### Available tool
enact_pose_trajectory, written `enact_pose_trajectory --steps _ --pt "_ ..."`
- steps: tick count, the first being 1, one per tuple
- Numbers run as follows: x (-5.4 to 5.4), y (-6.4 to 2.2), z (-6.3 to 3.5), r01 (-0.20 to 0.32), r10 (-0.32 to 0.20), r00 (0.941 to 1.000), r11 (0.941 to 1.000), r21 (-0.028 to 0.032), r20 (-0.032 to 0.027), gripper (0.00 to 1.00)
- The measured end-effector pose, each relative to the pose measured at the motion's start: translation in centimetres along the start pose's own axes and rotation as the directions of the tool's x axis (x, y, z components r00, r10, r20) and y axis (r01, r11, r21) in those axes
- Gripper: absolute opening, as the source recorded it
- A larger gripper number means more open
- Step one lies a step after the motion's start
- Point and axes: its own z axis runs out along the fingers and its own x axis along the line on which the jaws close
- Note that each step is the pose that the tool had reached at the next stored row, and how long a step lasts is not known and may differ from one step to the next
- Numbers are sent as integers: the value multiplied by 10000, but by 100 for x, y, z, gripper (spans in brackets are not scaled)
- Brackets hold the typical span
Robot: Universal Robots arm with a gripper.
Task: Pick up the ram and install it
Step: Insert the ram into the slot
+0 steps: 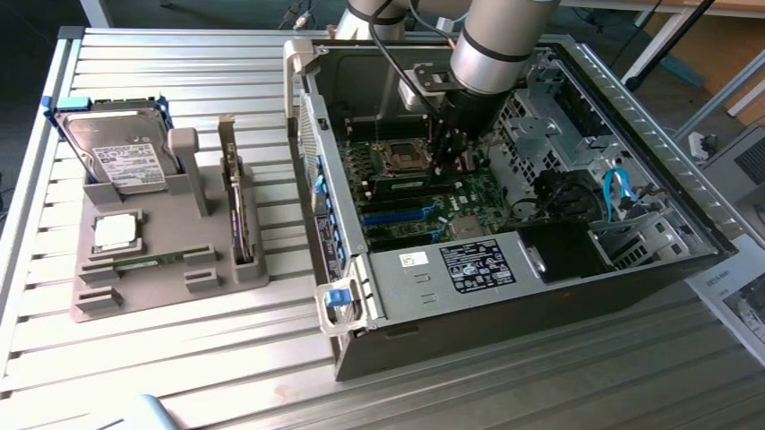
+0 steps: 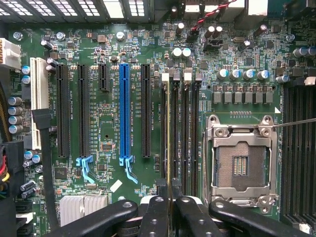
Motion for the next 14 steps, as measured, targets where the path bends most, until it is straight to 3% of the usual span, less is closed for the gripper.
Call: enact_pose_trajectory --steps 14 --pt "3 7 13 0 0 10000 10000 -1 -2 12"
